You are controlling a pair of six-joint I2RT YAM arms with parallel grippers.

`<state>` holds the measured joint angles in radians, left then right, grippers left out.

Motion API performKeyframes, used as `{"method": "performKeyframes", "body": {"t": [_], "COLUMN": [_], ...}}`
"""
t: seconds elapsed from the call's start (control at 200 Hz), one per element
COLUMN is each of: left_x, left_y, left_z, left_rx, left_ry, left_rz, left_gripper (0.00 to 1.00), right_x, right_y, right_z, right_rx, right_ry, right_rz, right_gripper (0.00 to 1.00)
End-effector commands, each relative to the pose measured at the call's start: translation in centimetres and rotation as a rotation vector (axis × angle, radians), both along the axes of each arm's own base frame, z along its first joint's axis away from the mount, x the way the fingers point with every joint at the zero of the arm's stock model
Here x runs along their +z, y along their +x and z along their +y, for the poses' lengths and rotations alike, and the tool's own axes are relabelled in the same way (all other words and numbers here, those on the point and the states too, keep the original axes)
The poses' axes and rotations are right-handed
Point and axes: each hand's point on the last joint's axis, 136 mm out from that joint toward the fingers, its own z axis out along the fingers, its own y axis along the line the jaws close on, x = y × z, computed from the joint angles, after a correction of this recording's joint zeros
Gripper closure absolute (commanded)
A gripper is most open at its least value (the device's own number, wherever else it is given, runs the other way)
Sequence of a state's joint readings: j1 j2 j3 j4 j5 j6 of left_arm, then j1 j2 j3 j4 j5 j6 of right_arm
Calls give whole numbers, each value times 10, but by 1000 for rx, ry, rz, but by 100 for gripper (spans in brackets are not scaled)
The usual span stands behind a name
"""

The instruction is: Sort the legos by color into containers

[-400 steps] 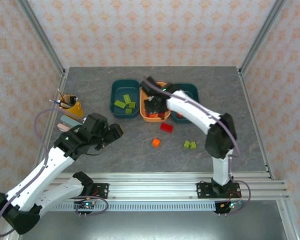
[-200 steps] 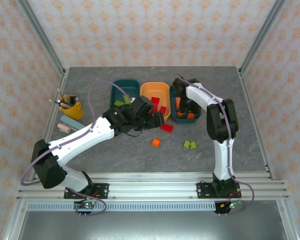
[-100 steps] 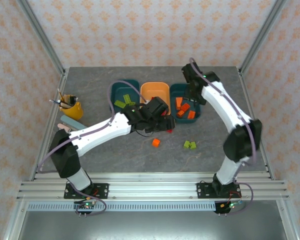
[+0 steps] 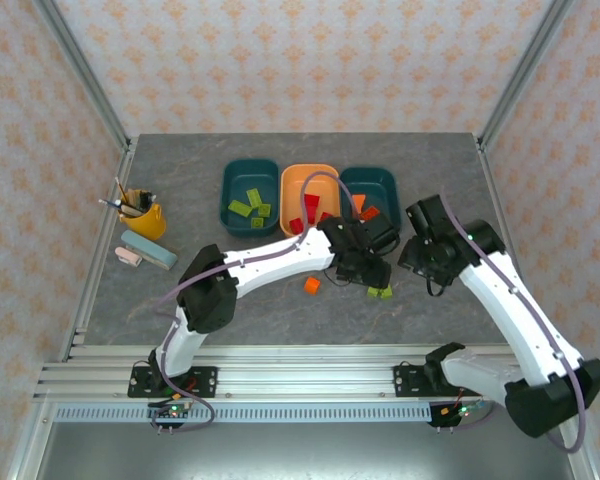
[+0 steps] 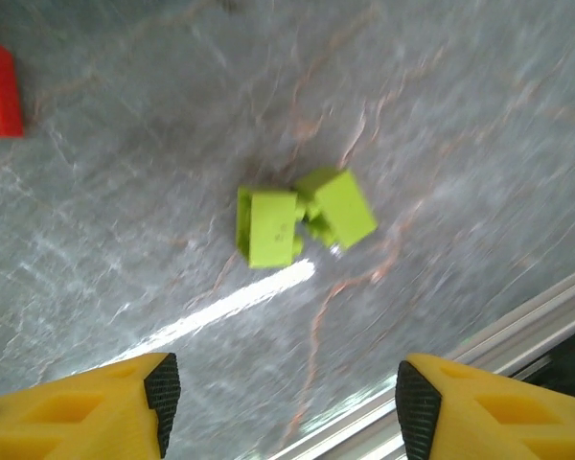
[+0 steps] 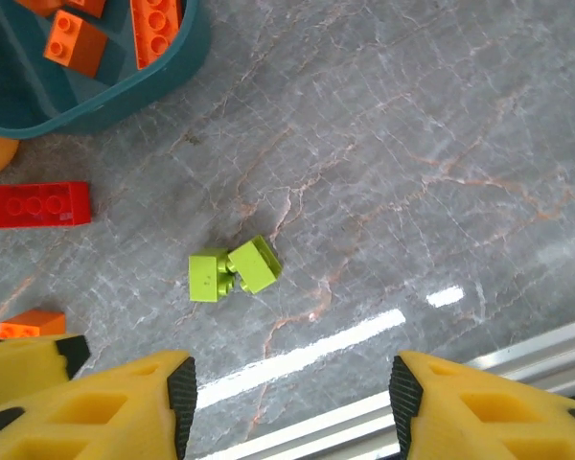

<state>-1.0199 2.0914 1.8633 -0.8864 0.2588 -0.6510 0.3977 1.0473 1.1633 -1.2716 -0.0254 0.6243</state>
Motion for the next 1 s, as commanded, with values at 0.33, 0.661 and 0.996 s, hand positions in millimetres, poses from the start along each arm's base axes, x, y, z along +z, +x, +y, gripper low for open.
{"method": "performKeyframes", "body": {"t": [0.33, 0.661, 0.996], "left_x": [-51, -72, -82], "left_y": [-18, -9, 13], "left_z": [-4, -18, -26], "left_rx": [-344, -343, -331], "left_ry": [116, 135, 196], "left_rz": [3, -37, -101], "left_gripper": [34, 29, 43], "right_x": [34, 45, 52], "right_y": [-42, -39, -37], "right_z": [-37, -31, -30], "right_rx": [-196, -219, -215], "right_ry": [0, 68, 82], "right_rz": [-102, -154, -172], "right_gripper": [38, 35, 35]}}
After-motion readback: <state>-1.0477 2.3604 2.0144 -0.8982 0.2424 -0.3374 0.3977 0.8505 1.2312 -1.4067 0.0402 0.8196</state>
